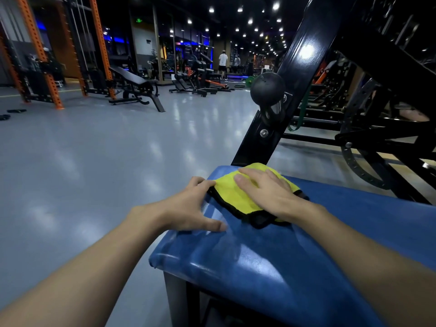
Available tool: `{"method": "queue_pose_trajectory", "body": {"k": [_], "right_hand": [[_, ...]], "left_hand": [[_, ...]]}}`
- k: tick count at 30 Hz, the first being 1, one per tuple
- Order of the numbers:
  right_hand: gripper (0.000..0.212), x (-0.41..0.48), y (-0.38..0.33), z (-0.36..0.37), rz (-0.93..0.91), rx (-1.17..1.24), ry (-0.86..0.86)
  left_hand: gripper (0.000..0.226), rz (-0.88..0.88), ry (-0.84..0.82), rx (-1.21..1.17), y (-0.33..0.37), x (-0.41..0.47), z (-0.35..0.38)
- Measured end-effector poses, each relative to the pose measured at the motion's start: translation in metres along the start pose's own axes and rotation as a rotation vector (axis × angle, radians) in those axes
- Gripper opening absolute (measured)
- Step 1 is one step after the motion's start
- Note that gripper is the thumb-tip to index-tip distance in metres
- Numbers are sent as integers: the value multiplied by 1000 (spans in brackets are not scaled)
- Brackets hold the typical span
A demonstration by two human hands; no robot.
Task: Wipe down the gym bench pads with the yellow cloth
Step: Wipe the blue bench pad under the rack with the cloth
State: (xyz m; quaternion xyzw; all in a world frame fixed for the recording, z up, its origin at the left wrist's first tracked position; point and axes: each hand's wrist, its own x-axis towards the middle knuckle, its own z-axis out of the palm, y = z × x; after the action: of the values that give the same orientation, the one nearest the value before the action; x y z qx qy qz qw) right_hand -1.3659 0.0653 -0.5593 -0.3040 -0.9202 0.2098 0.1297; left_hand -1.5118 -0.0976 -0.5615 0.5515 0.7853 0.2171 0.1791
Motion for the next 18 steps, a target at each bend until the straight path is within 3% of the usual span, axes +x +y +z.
{"method": "queue_pose_trajectory", "body": {"k": [3, 11, 15, 18], "right_hand": [[73, 16, 11, 18, 22, -247, -166], [71, 69, 1, 24, -56, -357, -190], [70, 89, -4, 19, -38, -272, -45], [78, 97, -5, 31, -8, -366, -120]], "left_hand": [[106, -21, -1, -18, -6, -1, 1], [112, 9, -14, 15, -13, 7, 3], [115, 27, -29, 89, -7, 9, 2], [99, 40, -45, 83, -6, 8, 0]]}}
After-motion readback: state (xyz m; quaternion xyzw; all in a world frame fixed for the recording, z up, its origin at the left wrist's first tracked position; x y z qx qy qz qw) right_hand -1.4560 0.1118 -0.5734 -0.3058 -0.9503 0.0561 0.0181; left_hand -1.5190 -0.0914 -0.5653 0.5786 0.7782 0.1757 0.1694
